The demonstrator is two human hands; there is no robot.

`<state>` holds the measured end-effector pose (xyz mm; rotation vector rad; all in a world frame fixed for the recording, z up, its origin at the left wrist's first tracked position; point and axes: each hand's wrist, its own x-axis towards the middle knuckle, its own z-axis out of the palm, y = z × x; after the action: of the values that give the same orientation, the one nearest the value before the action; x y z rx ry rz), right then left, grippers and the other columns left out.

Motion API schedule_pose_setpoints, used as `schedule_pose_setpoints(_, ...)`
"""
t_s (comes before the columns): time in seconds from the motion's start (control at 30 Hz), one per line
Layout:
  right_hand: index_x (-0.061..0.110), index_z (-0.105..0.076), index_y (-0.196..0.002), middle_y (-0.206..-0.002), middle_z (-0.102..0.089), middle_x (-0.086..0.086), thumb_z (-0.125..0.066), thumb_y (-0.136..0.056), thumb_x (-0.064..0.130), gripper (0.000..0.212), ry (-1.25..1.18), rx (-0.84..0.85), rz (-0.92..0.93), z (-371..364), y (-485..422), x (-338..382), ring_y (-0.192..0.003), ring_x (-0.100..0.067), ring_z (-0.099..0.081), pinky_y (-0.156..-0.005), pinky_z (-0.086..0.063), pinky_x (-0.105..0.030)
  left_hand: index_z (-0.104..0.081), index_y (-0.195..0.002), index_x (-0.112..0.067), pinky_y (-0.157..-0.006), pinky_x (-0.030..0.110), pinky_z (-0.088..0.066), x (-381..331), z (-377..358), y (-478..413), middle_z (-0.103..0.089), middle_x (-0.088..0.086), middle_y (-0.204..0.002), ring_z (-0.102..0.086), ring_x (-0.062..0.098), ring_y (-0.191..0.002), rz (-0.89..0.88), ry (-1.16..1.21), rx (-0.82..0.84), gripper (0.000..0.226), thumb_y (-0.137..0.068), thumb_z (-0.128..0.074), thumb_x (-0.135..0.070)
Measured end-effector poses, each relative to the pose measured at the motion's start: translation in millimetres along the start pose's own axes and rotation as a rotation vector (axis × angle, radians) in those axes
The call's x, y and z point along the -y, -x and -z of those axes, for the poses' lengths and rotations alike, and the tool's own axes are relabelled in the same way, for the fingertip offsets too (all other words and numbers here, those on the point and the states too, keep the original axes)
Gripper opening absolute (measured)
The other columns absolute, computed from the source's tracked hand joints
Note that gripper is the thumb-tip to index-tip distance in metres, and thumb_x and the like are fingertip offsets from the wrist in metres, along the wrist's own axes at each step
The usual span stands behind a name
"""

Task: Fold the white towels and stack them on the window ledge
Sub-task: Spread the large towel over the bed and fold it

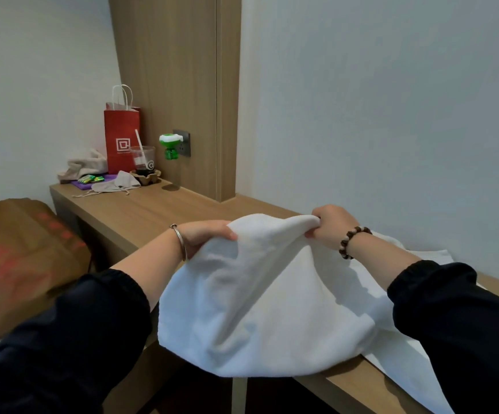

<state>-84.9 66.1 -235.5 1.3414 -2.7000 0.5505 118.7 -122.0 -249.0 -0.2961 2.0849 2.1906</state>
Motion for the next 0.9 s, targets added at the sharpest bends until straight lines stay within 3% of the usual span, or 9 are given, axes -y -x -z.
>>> schedule_pose_setpoints(0.07, 0.018, -0.044, -0.064, -0.075, -0.055, -0.004, -0.065, -0.081, 0.018, 0.028, -0.007, -0.071, -0.002, -0.4, 3.3, 4.1, -0.077, -0.026, -0.053, -0.052, -0.031, -0.028, -0.073, -0.098, -0.010, -0.073, 0.029, -0.056, 1.2, -6.6, 1.7, -0.071, 0.008, -0.093, -0.069, 0.022, -0.083, -0.050, 0.223, 0.049, 0.056, -0.050, -0.087, -0.037)
schedule_pose_setpoints(0.2, 0.017, -0.047, -0.076, -0.076, -0.054, -0.004, -0.061, -0.085, 0.017, 0.017, -0.065, -0.240, -0.005, 1.8, 13.1, 7.9, -0.074, -0.026, -0.048, -0.058, -0.030, -0.031, -0.072, -0.106, -0.007, -0.084, 0.033, -0.053, -6.2, -17.1, 3.8, -0.070, 0.010, -0.105, -0.069, 0.024, -0.089, -0.008, 0.382, -0.029, 0.039, -0.088, -0.048, -0.032)
schedule_pose_setpoints(0.33, 0.016, -0.052, -0.083, -0.074, -0.052, -0.002, -0.054, -0.087, 0.012, 0.006, -0.048, -0.391, -0.048, 9.7, 24.2, -1.3, -0.072, -0.027, -0.048, -0.058, -0.029, -0.030, -0.058, -0.120, -0.005, -0.080, 0.025, -0.055, -20.2, -2.8, 14.7, -0.065, 0.008, -0.109, -0.066, 0.014, -0.092, 0.098, -0.239, -0.167, 0.030, -0.090, -0.057, -0.005)
schedule_pose_setpoints(0.43, 0.015, -0.054, -0.083, -0.075, -0.051, -0.001, -0.050, -0.087, 0.012, 0.006, 0.047, -0.385, -0.067, 7.0, 25.7, 0.1, -0.072, -0.027, -0.048, -0.060, -0.030, -0.029, -0.069, -0.103, -0.012, -0.072, 0.021, -0.052, -33.7, 3.5, 25.1, -0.069, -0.001, -0.093, -0.064, 0.013, -0.087, 0.214, -0.801, -0.249, 0.018, -0.086, -0.068, -0.019)
schedule_pose_setpoints(0.53, 0.013, -0.053, -0.080, -0.088, -0.057, -0.007, -0.045, -0.089, 0.011, 0.012, 0.243, -0.254, -0.144, 10.4, 24.0, 2.4, -0.078, -0.028, -0.050, -0.064, -0.036, -0.029, -0.068, -0.091, -0.013, -0.070, 0.025, -0.045, -41.9, 6.8, 28.3, -0.061, 0.000, -0.083, -0.054, 0.018, -0.080, 0.434, -1.411, -0.328, 0.023, -0.080, -0.072, -0.034)
schedule_pose_setpoints(0.63, 0.016, -0.061, -0.100, -0.110, -0.057, -0.005, -0.046, -0.090, 0.017, 0.018, 0.583, -0.052, -0.146, 12.7, 20.8, -0.3, -0.103, -0.025, -0.052, -0.081, -0.043, -0.032, -0.066, -0.107, -0.012, -0.075, 0.029, -0.045, -39.1, 6.8, 27.7, -0.064, 0.006, -0.101, -0.056, 0.023, -0.089, 0.485, -1.771, -0.610, 0.032, -0.088, -0.061, -0.036)
schedule_pose_setpoints(0.67, 0.017, -0.062, -0.100, -0.106, -0.060, -0.003, -0.048, -0.090, 0.019, 0.017, 0.617, 0.014, -0.161, 11.4, 20.7, -0.1, -0.097, -0.022, -0.055, -0.077, -0.044, -0.030, -0.065, -0.111, -0.013, -0.076, 0.030, -0.045, -36.5, 6.1, 25.5, -0.064, 0.006, -0.108, -0.057, 0.024, -0.096, 0.476, -1.830, -0.719, 0.029, -0.092, -0.056, -0.032)
schedule_pose_setpoints(0.8, 0.014, -0.046, -0.060, -0.047, -0.045, 0.003, -0.051, -0.086, 0.021, 0.027, 0.502, 0.340, -0.255, 16.2, 16.0, 7.5, -0.040, -0.014, -0.041, -0.043, -0.033, -0.017, -0.064, -0.115, -0.013, -0.073, 0.031, -0.045, -29.8, 11.2, 11.4, -0.064, 0.005, -0.115, -0.061, 0.023, -0.102, 0.502, -1.636, -0.881, 0.028, -0.095, -0.043, -0.015)
schedule_pose_setpoints(0.9, 0.006, -0.053, -0.062, -0.040, -0.054, -0.002, -0.057, -0.086, 0.027, 0.032, 0.262, 0.471, -0.376, 31.7, 0.9, 9.9, -0.041, -0.018, -0.053, -0.041, -0.044, -0.021, -0.061, -0.084, 0.002, -0.053, 0.024, -0.050, -34.2, 24.0, 2.4, -0.068, 0.013, -0.071, -0.064, 0.018, -0.052, 0.507, -0.982, -0.747, 0.017, -0.093, -0.049, -0.006)
